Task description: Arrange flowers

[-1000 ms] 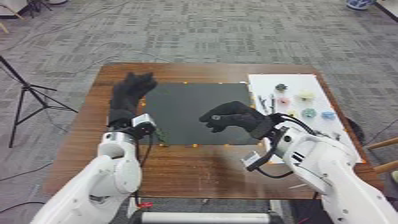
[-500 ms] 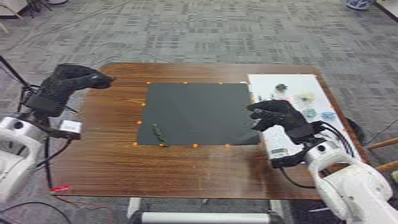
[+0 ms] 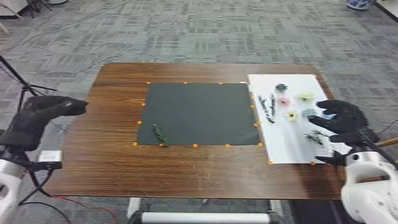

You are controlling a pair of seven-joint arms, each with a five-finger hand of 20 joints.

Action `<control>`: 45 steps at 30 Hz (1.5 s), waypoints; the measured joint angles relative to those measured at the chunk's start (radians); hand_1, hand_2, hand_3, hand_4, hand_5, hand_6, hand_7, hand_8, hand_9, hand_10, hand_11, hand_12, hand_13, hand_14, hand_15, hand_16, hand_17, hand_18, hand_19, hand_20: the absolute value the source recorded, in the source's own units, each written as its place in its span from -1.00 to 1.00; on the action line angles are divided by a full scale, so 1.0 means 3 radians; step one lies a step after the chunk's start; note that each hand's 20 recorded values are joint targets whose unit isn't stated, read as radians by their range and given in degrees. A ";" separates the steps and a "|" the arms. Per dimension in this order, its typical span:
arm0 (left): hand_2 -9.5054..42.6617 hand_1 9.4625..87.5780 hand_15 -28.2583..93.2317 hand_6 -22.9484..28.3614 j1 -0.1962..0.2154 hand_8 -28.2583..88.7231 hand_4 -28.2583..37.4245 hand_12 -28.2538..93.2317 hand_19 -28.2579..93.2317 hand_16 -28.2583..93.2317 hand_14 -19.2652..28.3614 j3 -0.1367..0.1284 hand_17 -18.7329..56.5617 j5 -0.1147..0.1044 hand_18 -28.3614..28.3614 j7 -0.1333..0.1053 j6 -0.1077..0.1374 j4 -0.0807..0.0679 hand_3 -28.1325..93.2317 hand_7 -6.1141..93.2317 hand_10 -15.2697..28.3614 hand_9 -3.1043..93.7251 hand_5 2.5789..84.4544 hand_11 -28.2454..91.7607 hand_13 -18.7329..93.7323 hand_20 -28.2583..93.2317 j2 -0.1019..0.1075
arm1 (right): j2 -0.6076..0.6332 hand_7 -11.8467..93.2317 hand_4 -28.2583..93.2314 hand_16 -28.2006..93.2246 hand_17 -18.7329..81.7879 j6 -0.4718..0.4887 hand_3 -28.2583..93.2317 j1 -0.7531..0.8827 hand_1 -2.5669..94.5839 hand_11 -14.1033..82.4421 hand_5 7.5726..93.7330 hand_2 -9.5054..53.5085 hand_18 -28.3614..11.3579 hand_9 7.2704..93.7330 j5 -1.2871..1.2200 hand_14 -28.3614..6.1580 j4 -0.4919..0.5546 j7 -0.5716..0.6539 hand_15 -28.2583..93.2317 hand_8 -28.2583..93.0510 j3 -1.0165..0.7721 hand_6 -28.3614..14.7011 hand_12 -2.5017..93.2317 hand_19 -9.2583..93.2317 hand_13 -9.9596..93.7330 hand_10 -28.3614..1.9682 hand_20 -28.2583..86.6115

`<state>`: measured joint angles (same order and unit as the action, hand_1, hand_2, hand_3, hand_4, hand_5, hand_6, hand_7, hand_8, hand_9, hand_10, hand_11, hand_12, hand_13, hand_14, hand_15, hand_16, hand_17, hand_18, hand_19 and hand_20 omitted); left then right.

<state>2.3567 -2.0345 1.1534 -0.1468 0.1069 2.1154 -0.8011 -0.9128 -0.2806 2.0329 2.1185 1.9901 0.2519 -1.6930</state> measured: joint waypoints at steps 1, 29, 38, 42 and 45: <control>-0.64 -0.56 -0.14 -0.03 0.0040 -0.66 -0.80 -0.28 -0.11 -0.51 0.57 0.0005 -0.31 -0.0001 0.54 0.0012 -0.0003 0.0000 0.62 -0.41 0.36 0.25 0.37 -0.12 0.21 -0.14 -0.0009 | 0.0006 -0.45 -0.78 -0.08 0.06 0.0011 0.58 0.0062 -0.27 -0.37 0.04 -1.00 -0.68 0.16 0.0079 -0.27 0.0020 0.0080 0.25 -0.61 -0.0061 0.11 -0.48 0.65 0.43 -0.31 0.35; -0.63 -0.56 -0.13 -0.05 0.0114 -0.66 -0.81 -0.28 -0.11 -0.51 0.58 0.0078 -0.30 0.0078 0.55 -0.0011 -0.0006 0.0122 0.60 -0.41 0.38 0.27 0.39 -0.13 0.22 -0.13 -0.0227 | 0.0341 -0.35 -0.77 0.02 0.67 0.0598 0.28 0.0152 0.45 -0.03 0.55 -0.94 -0.12 0.88 0.0503 0.47 -0.0170 0.0384 0.29 -0.17 0.0245 0.16 -0.29 1.00 1.00 0.15 0.21; -0.62 -0.56 -0.12 -0.03 0.0233 -0.65 -0.80 -0.28 -0.09 -0.50 0.59 0.0003 -0.30 -0.0546 0.55 -0.0086 0.0266 0.0084 0.60 -0.42 0.39 0.27 0.40 -0.12 0.23 -0.12 -0.0203 | 0.0398 -0.34 -0.73 -0.04 0.72 0.0667 0.30 -0.0316 0.47 -0.04 0.58 -0.98 -0.03 0.92 -0.1059 0.49 -0.0061 0.0373 0.33 -0.18 0.0468 0.11 -0.31 1.00 1.00 0.13 0.19; -0.63 -0.56 -0.11 -0.03 0.0299 -0.65 -0.80 -0.28 -0.09 -0.50 0.59 -0.0128 -0.29 -0.0618 0.55 -0.0096 0.0308 0.0063 0.61 -0.42 0.38 0.27 0.40 -0.12 0.23 -0.12 -0.0194 | 0.0402 -0.34 -0.72 -0.06 0.74 0.0662 0.30 -0.0737 0.47 -0.05 0.59 -0.99 0.02 0.93 -0.1421 0.49 0.0074 0.0353 0.35 -0.18 0.0737 0.08 -0.32 0.99 1.00 0.11 0.17; -0.64 -0.57 -0.11 -0.03 0.0321 -0.65 -0.79 -0.28 -0.09 -0.51 0.59 -0.0189 -0.30 -0.0608 0.55 -0.0113 0.0308 0.0063 0.61 -0.42 0.38 0.27 0.40 -0.12 0.22 -0.12 -0.0194 | 0.0388 -0.34 -0.71 -0.08 0.77 0.0715 0.29 -0.1088 0.48 -0.05 0.60 -0.99 0.07 0.93 -0.1466 0.49 0.0187 0.0349 0.35 -0.18 0.0958 0.08 -0.32 0.97 1.00 0.11 0.15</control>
<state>2.4529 -2.0913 0.9709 -0.1806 0.1993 2.1343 -0.8593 -0.7965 -0.0660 1.7064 1.6786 2.0462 0.3566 -1.4056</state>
